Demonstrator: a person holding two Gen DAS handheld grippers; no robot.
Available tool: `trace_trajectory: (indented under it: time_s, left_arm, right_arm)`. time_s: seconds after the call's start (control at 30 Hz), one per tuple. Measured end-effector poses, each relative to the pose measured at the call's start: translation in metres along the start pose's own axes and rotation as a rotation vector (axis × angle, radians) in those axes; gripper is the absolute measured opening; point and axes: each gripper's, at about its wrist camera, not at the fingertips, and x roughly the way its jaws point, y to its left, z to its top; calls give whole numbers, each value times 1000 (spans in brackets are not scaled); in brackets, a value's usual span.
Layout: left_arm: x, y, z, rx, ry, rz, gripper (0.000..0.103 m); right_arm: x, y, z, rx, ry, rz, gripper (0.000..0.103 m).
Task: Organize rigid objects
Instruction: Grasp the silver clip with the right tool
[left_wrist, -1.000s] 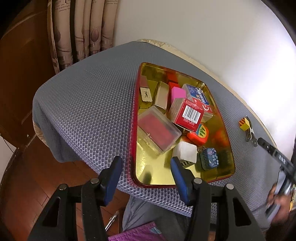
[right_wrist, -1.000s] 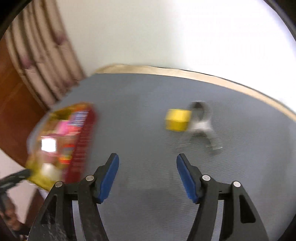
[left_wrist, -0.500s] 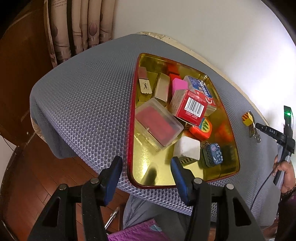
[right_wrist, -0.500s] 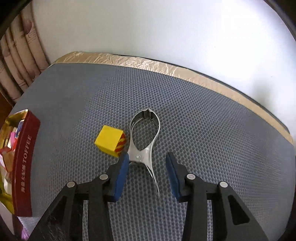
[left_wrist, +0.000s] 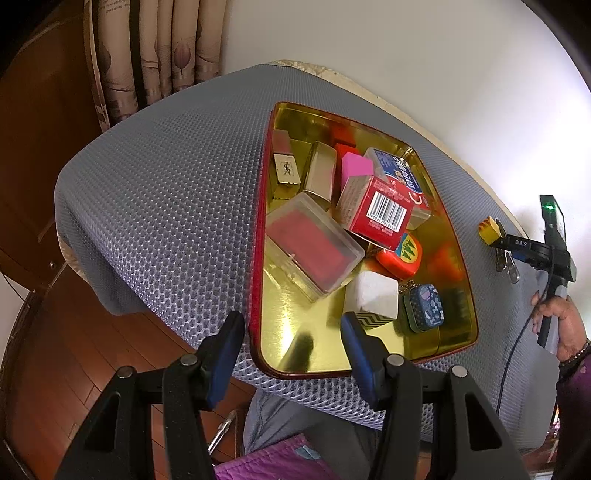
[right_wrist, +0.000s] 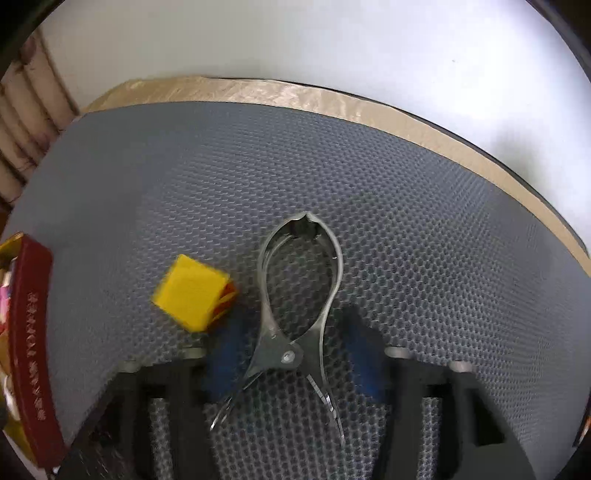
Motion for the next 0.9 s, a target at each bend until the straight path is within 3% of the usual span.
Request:
trace_trajectory:
  time_s: [0.03, 0.2, 0.23, 0.33, 0.43, 0.5, 0.53, 0.7, 0.9]
  left_arm:
    - [0, 0, 0, 0, 1, 1, 55]
    - [0, 0, 0, -1, 0, 3, 55]
    - [0, 0, 0, -1, 0, 4, 56]
    - [-1, 0, -1, -2, -3, 5, 56]
    - [-1, 0, -1, -1, -3, 6, 56]
    - [-1, 1, -1, 0, -3, 6, 56]
    - [-2, 1, -1, -1, -3, 6, 56]
    - [-4, -1, 0, 7, -9, 25, 56]
    - [-30, -16, 0, 64, -95, 51, 56]
  right_arm:
    - [6, 0, 1, 8, 26, 8, 103]
    - [7, -2, -3, 10, 9, 27, 102]
    - [6, -2, -3, 5, 3, 25, 99]
    - [-4, -3, -6, -16, -35, 22, 74]
    - [-6, -4, -4, -19, -9, 31, 70]
    - [-8, -5, -1, -21, -3, 31, 54]
    - [-6, -7, 4, -26, -8, 27, 36]
    - [-14, -14, -8, -54, -24, 54, 35]
    - [-48, -53, -62, 7, -96, 86, 35]
